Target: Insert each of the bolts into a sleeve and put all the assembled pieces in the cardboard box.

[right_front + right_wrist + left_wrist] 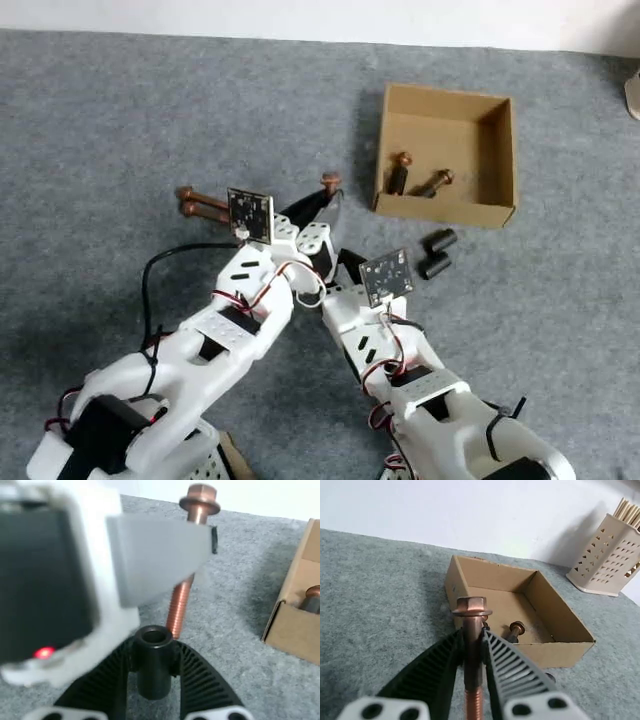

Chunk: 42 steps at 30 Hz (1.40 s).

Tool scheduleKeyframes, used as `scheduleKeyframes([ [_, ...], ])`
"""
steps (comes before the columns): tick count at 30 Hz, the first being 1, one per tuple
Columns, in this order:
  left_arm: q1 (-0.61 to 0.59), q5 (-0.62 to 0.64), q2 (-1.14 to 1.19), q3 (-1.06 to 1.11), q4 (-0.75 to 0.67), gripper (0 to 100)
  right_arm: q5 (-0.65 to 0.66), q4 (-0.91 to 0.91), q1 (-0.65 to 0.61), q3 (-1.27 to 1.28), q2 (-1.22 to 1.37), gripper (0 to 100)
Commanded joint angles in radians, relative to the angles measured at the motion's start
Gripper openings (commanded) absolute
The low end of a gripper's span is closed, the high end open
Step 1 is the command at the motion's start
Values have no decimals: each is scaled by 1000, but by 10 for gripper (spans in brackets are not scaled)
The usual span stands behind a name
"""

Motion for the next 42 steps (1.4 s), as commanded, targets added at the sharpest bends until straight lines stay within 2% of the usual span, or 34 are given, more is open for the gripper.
scheduleKeyframes([
  [1,16,-2,-117,-2,-26,5,11,-2,-2,140,-25,4],
  [8,35,3,-263,25,104,5,11,-2,-4,140,-22,4],
  [33,-4,-6,-265,79,114,5,11,-2,24,140,-28,4],
  [37,-2,-64,-263,87,114,5,11,-4,24,140,-30,4],
  [42,5,-69,-263,99,109,5,11,-4,24,140,-30,4],
])
